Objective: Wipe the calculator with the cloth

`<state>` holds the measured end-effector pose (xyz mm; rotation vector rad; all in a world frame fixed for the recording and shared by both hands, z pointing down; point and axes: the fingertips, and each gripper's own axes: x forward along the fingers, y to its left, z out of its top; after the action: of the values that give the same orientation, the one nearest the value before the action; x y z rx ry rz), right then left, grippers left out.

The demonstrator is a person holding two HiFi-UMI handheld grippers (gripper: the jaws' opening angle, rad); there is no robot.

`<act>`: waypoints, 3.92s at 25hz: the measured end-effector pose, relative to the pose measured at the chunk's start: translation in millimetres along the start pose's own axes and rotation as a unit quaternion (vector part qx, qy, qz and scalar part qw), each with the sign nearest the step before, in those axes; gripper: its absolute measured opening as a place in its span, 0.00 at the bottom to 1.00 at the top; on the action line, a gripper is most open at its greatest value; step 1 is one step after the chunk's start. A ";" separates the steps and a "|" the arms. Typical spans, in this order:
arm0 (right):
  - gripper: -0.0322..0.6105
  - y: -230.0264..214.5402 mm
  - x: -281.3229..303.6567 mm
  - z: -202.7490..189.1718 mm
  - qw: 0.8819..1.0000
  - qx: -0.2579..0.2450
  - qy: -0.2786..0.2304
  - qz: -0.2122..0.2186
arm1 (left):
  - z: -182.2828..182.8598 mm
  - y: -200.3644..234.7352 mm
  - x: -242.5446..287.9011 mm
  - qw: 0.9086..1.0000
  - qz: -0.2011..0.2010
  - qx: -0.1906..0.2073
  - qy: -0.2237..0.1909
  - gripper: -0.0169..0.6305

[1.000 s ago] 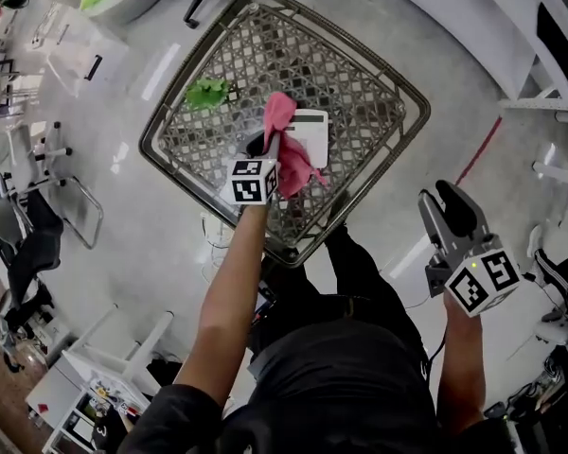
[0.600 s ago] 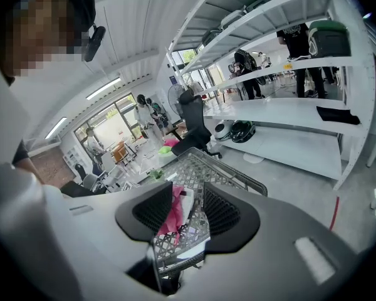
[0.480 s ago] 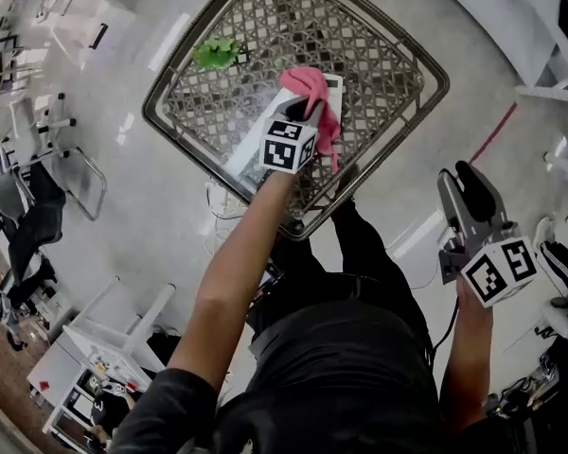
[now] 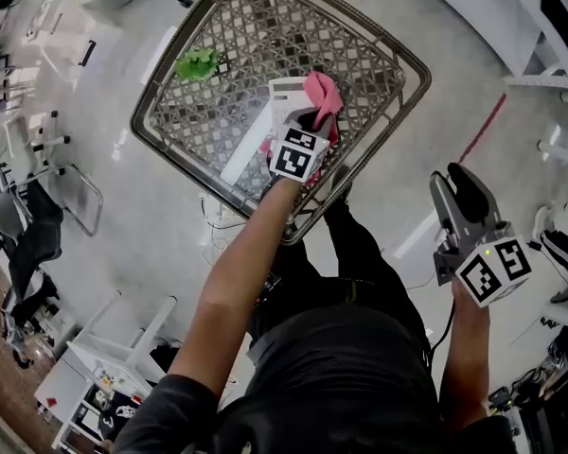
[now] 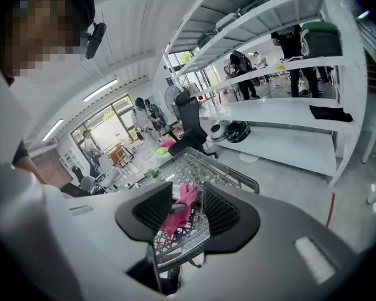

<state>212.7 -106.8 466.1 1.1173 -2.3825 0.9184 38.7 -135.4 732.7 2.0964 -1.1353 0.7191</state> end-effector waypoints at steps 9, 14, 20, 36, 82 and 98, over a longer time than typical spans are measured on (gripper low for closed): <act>0.29 -6.1 -5.7 -5.4 1.000 0.007 -0.001 -0.004 | -10.3 -9.3 -4.8 0.985 0.001 0.167 0.047 0.18; 0.29 -1.2 -1.4 -6.2 1.000 0.007 0.001 0.001 | -10.7 -4.2 -12.6 0.975 0.006 0.214 0.053 0.18; 0.29 2.7 6.2 -5.3 1.000 0.006 0.006 0.003 | -18.9 19.3 -26.4 0.976 0.020 0.209 0.054 0.18; 0.29 15.4 24.8 -3.2 1.000 0.002 0.015 0.010 | -41.7 83.9 -72.4 0.986 0.084 0.135 0.050 0.18; 0.29 -20.5 10.2 -20.8 0.999 0.032 0.017 -0.002 | -39.9 -23.9 -20.2 0.968 -0.059 0.215 0.116 0.18; 0.29 5.2 30.6 -20.6 0.999 0.025 0.034 0.001 | -60.4 23.2 -53.8 0.953 -0.058 0.265 0.136 0.18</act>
<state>190.3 -107.0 495.9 1.0843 -2.3192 1.0048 -16.7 -72.5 739.7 2.3688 -0.7076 1.3233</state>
